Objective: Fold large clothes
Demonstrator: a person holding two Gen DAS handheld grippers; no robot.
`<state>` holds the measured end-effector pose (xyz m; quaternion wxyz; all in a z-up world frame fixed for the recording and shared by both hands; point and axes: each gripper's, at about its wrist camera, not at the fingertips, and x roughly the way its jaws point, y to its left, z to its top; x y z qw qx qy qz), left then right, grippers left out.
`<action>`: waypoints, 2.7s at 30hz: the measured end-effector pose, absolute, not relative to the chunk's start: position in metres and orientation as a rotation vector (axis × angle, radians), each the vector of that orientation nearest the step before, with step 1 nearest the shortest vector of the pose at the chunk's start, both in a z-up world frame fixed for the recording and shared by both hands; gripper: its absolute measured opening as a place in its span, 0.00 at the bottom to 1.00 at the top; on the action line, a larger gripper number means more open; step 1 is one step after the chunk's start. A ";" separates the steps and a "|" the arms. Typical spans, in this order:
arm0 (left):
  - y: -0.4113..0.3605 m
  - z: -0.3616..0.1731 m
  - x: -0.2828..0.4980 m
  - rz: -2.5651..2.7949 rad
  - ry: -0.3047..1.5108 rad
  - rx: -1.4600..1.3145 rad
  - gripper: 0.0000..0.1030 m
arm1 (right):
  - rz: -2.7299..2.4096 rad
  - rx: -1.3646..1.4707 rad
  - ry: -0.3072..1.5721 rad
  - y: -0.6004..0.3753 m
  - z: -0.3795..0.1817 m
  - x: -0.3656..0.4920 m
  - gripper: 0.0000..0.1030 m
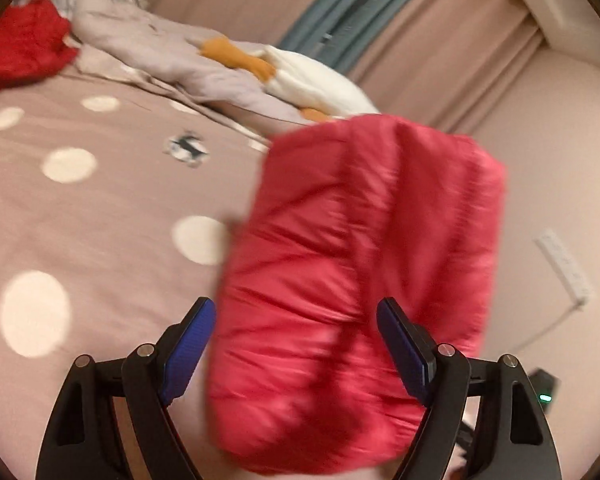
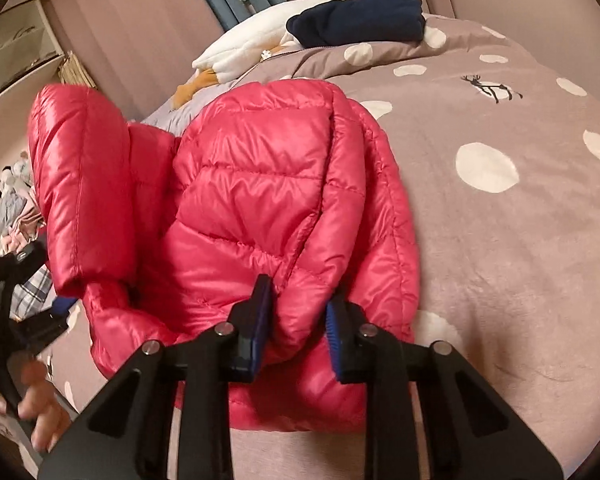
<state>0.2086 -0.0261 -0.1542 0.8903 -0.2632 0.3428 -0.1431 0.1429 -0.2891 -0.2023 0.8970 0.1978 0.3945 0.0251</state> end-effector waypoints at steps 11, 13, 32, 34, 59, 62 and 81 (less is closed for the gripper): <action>-0.030 -0.180 0.238 -0.045 0.734 -0.356 0.79 | 0.017 0.374 0.832 -0.296 -0.212 0.128 0.25; -0.034 -0.182 0.241 -0.065 0.752 -0.367 0.79 | 0.005 0.365 0.840 -0.298 -0.213 0.125 0.26; -0.074 -0.170 0.244 -0.190 0.748 -0.294 0.75 | 0.173 0.319 0.406 -0.260 -0.079 0.138 0.58; -0.083 -0.168 0.241 -0.217 0.737 -0.247 0.75 | 0.192 0.297 0.449 -0.246 -0.081 0.168 0.55; -0.100 -0.161 0.239 -0.270 0.701 -0.305 0.75 | -0.109 0.300 0.627 -0.322 -0.185 0.188 0.46; -0.103 -0.153 0.239 -0.321 0.699 -0.341 0.75 | -0.099 0.343 0.644 -0.331 -0.192 0.189 0.47; -0.136 -0.202 0.251 -0.399 0.756 -0.228 0.82 | -0.022 0.364 0.696 -0.336 -0.227 0.206 0.49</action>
